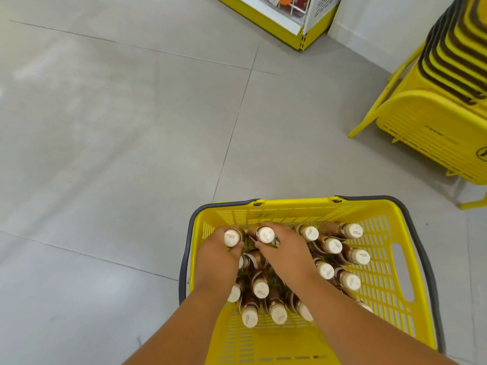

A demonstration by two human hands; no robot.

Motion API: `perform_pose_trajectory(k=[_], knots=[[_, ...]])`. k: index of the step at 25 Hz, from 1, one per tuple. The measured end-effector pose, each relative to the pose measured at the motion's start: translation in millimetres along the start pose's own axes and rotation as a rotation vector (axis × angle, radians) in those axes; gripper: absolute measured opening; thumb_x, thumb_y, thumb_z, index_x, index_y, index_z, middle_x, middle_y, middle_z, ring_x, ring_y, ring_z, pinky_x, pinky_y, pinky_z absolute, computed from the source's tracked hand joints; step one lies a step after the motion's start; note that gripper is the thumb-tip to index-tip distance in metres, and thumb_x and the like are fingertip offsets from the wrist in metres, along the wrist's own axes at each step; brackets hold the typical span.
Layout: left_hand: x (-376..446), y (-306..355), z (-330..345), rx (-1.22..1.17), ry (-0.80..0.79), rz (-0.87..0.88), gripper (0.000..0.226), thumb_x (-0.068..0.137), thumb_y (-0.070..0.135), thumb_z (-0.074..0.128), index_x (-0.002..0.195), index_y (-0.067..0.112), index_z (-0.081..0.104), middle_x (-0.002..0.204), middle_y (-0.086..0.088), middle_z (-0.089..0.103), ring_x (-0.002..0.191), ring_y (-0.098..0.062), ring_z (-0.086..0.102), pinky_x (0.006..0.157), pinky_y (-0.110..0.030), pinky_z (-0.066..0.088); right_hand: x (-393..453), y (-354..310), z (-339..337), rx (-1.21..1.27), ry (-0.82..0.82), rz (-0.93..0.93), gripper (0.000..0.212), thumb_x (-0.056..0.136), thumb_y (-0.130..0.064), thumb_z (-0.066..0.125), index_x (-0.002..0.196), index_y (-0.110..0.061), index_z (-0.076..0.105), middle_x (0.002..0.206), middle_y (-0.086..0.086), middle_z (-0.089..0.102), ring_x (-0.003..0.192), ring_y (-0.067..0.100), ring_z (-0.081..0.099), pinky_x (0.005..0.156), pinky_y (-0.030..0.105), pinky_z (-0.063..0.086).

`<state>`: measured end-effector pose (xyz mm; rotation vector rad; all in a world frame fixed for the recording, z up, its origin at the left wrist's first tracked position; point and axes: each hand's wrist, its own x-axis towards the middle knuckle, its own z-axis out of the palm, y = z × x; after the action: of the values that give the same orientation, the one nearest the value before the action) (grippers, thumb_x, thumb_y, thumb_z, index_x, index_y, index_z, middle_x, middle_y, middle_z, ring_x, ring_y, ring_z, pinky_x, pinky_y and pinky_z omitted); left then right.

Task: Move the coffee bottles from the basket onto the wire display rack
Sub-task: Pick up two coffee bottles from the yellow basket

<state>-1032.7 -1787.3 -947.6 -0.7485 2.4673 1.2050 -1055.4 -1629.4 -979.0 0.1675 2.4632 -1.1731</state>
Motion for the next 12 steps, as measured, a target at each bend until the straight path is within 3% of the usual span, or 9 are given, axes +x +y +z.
perform_pose_trajectory(k=[3, 6, 12], knots=[[-26.8, 35.5, -34.6, -0.042, 0.013, 0.054, 0.019, 0.090, 0.031, 0.075, 0.100, 0.040, 0.061, 0.087, 0.023, 0.063, 0.084, 0.005, 0.059, 0.064, -0.007, 0.039, -23.3, -29.7, -33.3, 0.030, 0.057, -0.005, 0.039, 0.088, -0.030, 0.081, 0.125, -0.026, 0.070, 0.123, -0.010, 0.071, 0.112, 0.006, 0.061, 0.098, 0.027, 0.050], [-57.1, 76.8, -74.9, -0.083, 0.035, 0.121, 0.020, 0.088, 0.032, 0.077, 0.100, 0.041, 0.064, 0.089, 0.021, 0.068, 0.086, 0.005, 0.063, 0.067, -0.007, 0.044, -47.0, -72.2, -74.5, 0.043, 0.096, -0.058, 0.034, 0.084, -0.038, 0.081, 0.116, -0.030, 0.073, 0.113, -0.015, 0.073, 0.109, 0.005, 0.066, 0.095, 0.034, 0.055], [-121.8, 176.5, -178.3, -0.237, 0.044, 0.242, 0.038, 0.088, 0.015, 0.078, 0.085, 0.051, 0.065, 0.092, 0.036, 0.068, 0.092, 0.014, 0.063, 0.076, -0.002, 0.043, -98.1, -190.4, -173.4, 0.127, 0.163, -0.187, 0.026, 0.080, -0.029, 0.086, 0.104, -0.030, 0.076, 0.105, -0.018, 0.074, 0.105, -0.001, 0.066, 0.094, 0.026, 0.053]])
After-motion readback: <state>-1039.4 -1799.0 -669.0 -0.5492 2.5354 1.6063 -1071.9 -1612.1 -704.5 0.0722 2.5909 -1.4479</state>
